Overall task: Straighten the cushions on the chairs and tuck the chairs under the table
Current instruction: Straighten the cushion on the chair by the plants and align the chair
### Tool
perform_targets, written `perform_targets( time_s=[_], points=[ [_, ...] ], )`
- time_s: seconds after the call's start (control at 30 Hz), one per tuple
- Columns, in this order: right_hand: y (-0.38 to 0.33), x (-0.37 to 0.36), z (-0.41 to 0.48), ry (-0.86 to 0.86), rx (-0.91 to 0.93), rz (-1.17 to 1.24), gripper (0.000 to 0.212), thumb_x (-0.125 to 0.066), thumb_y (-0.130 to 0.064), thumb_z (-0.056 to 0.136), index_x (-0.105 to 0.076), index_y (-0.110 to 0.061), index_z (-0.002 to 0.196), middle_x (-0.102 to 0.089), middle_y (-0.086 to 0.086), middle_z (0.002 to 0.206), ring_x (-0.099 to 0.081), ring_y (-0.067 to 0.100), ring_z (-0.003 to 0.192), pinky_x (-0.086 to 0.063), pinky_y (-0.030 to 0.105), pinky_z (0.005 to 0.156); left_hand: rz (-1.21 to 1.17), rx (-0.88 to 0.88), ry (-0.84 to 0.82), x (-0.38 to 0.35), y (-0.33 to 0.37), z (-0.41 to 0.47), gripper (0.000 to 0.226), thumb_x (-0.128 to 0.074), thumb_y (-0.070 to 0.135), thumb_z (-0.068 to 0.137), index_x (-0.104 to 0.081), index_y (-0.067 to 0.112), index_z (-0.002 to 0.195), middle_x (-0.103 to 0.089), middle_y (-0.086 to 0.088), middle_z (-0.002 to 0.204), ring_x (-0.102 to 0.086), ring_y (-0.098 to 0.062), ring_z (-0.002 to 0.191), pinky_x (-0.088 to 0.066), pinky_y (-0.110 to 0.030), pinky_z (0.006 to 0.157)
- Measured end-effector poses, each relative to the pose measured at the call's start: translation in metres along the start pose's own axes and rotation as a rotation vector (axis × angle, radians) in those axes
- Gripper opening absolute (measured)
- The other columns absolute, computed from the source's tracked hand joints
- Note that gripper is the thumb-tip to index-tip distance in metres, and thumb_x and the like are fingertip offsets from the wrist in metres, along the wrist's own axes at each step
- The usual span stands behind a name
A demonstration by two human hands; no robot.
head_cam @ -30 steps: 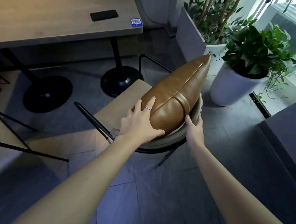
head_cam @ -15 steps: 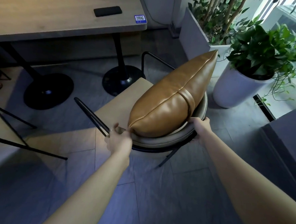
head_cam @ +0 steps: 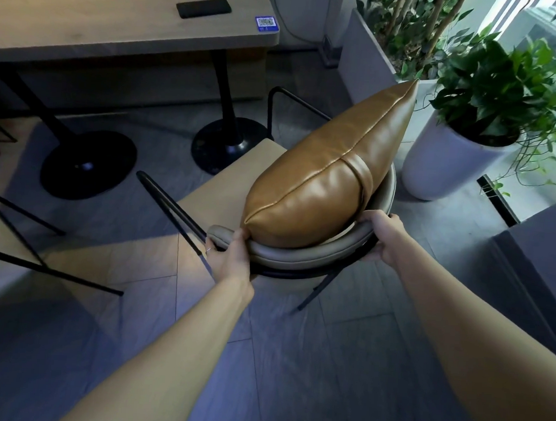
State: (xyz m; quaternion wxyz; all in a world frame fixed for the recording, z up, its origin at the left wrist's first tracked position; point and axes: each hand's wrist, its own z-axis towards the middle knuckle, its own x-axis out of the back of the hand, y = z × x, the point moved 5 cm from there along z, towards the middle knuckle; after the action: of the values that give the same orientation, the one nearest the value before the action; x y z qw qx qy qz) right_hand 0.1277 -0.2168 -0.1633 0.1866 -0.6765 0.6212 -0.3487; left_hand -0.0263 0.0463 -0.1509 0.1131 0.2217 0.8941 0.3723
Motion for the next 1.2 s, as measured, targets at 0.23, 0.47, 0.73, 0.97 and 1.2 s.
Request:
perform_targets(
  time_s=[0.23,0.47,0.73,0.97,1.2],
  points=[
    [0.008,-0.007,-0.009,-0.005,-0.009,0.027,0.061,-0.069,-0.015,0.084,-0.040,-0.011,0.137,-0.054,0.011,0.104,-0.068,0.038,0.088,-0.059,0.051,0.041,0.042,-0.005,0.006,0.009,0.009,0.012,0.090,-0.075,0.028,0.077,-0.033,0.034,0.157,-0.058,-0.005,0.141,-0.059,-0.034,0.120,-0.055,-0.054,0.096],
    [0.029,-0.037,-0.033,0.028,-0.039,0.133,0.067,-0.072,-0.016,0.082,-0.036,-0.016,0.139,-0.055,0.009,0.107,-0.068,0.037,0.091,-0.059,0.052,0.042,0.122,-0.023,-0.096,0.032,0.034,0.037,0.078,-0.075,0.026,0.083,-0.039,0.034,0.152,-0.061,-0.009,0.138,-0.062,-0.036,0.116,-0.056,-0.056,0.092],
    [0.049,-0.086,-0.064,0.072,-0.046,0.220,0.066,-0.073,-0.022,0.079,-0.037,-0.018,0.134,-0.058,0.015,0.130,-0.065,0.041,0.113,-0.064,0.062,0.077,0.122,-0.046,-0.090,0.058,0.073,0.066,0.056,-0.073,0.028,0.087,-0.053,0.036,0.139,-0.066,0.000,0.106,-0.065,-0.033,0.097,-0.056,-0.051,0.083],
    [0.062,-0.139,-0.086,0.147,-0.058,0.251,0.073,-0.075,-0.027,0.083,-0.032,-0.017,0.142,-0.055,0.009,0.121,-0.054,0.034,0.103,-0.059,0.048,0.067,0.144,-0.096,-0.092,0.081,0.109,0.104,0.032,-0.069,0.033,0.092,-0.059,0.037,0.122,-0.066,-0.001,0.108,-0.066,-0.030,0.095,-0.053,-0.043,0.068],
    [0.065,-0.176,-0.099,0.186,-0.092,0.304,0.088,-0.079,-0.028,0.080,-0.027,-0.021,0.151,-0.052,0.008,0.116,-0.055,0.036,0.102,-0.063,0.058,0.083,0.163,-0.133,-0.108,0.097,0.134,0.136,0.045,-0.074,0.040,0.087,-0.061,0.038,0.130,-0.070,0.002,0.101,-0.069,-0.026,0.085,-0.053,-0.040,0.059]
  ],
)
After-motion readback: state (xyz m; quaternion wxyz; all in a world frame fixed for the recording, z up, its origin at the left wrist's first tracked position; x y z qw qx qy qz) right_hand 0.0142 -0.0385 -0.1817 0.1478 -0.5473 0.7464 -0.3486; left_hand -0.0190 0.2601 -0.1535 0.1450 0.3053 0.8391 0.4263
